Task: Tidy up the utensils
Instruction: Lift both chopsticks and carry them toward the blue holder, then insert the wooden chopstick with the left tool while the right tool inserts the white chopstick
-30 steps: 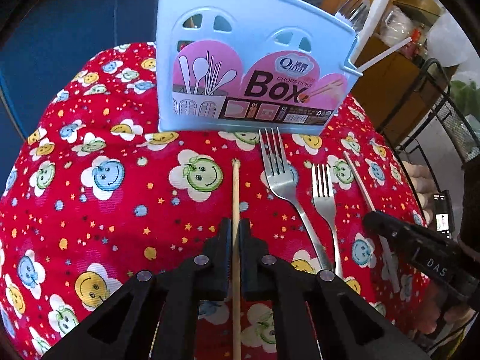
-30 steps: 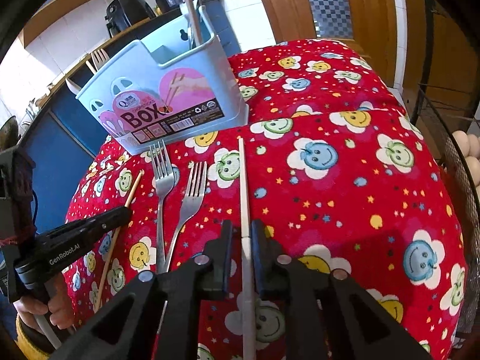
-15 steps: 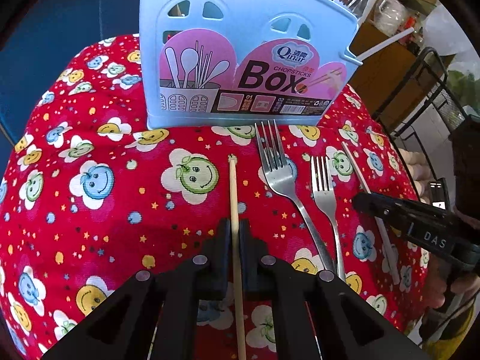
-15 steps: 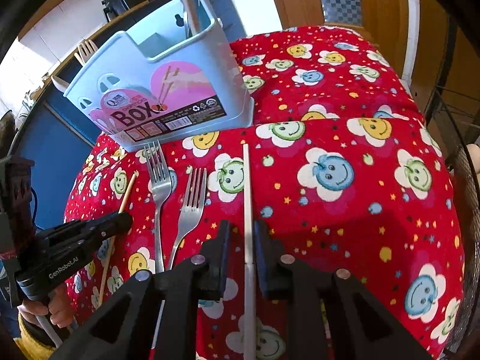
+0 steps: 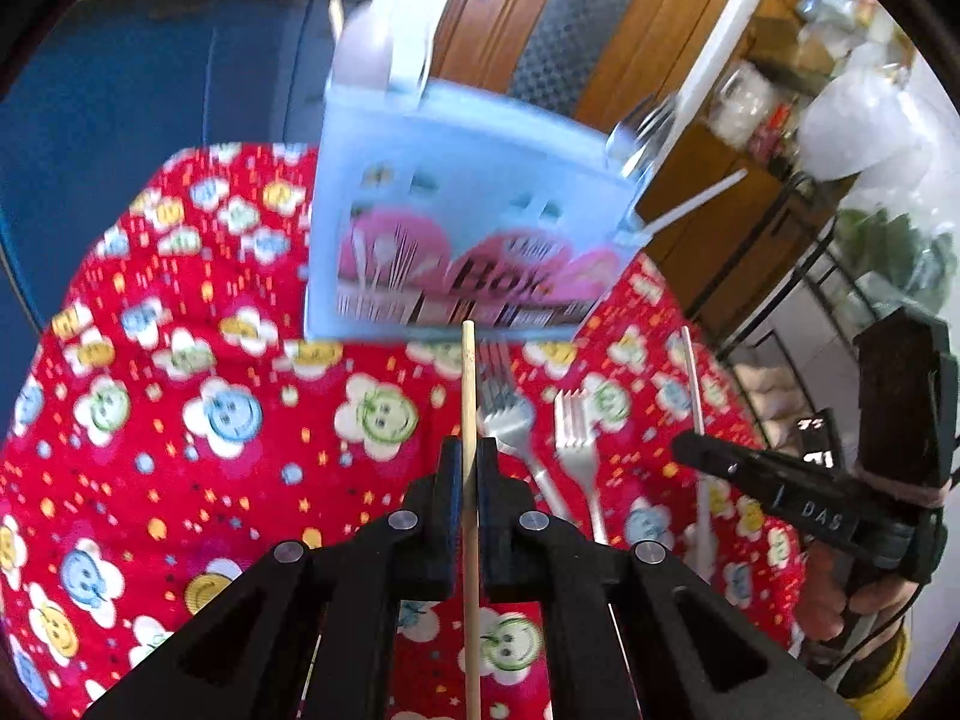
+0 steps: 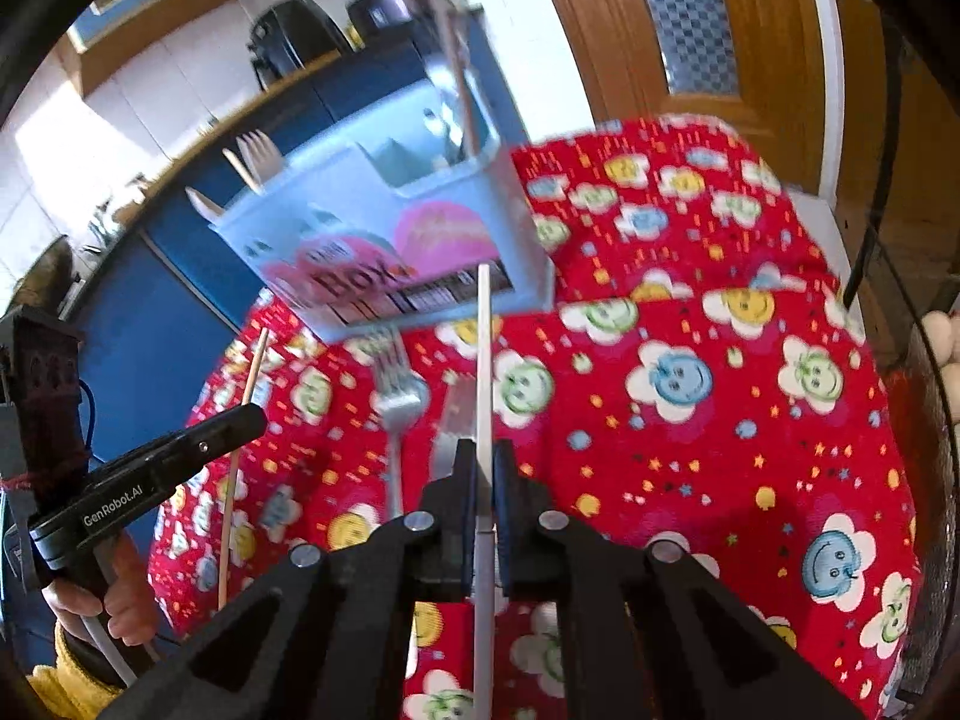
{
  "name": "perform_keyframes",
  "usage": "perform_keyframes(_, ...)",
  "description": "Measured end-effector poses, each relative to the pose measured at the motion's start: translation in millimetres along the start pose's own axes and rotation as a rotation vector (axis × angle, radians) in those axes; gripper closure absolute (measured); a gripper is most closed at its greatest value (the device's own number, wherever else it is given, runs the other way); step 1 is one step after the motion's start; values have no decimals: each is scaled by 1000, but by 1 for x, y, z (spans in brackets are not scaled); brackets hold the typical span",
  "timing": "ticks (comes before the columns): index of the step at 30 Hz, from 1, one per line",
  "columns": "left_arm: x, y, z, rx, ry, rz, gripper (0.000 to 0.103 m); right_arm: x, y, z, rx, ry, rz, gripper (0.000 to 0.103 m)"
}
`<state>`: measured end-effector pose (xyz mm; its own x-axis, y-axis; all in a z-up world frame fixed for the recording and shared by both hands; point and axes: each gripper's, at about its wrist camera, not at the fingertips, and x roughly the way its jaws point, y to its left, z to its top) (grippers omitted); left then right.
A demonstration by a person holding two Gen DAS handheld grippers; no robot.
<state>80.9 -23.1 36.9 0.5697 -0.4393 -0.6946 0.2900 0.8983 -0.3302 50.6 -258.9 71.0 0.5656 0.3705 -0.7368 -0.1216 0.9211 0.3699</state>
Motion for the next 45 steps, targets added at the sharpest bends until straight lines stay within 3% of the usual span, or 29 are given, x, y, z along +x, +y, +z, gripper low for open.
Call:
perform_keyframes(11, -46, -17, 34, 36, -207, -5, 99, -44, 44, 24, -114, -223, -38, 97)
perform_keyframes(18, -62, -19, 71, 30, -333, -6, 99, -53, 55, 45, -134, -270, -46, 97)
perform_keyframes(33, -72, -18, 158, 20, -545, 67, 99, -53, 71, 111, -176, -381, -113, 97)
perform_keyframes(45, -38, -5, 183, -7, -679, 162, 99, -33, 66, 146, -171, -413, -159, 97)
